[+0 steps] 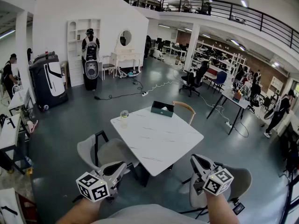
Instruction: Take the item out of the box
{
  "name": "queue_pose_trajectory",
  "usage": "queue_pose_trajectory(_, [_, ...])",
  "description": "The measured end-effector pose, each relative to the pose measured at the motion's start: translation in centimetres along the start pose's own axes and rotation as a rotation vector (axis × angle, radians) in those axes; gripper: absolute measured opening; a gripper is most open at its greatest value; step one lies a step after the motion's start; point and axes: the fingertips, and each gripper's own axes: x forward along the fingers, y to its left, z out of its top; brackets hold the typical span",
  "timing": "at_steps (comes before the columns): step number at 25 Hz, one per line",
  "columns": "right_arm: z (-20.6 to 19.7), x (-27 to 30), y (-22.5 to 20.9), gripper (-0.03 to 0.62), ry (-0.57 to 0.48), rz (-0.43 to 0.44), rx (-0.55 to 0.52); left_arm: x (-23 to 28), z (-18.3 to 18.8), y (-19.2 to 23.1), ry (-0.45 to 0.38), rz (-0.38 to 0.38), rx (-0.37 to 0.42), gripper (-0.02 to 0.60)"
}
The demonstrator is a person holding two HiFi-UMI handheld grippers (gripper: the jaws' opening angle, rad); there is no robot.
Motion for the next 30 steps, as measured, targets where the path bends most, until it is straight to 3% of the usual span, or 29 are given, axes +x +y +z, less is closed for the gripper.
queue_pose_trajectory(21, [-0.4,-0.1,-1.9,0.008,0.011,-0.024,0.005,1.8,0.5,0.3,0.004,-0.01,0.007,0.005])
queue_pose_trajectory(30, [0.1,-3.8,-4.9,0.008,-0.016,-0.019,0.017,5.8,0.2,-3.6,0.015,-0.038,0.027,0.005])
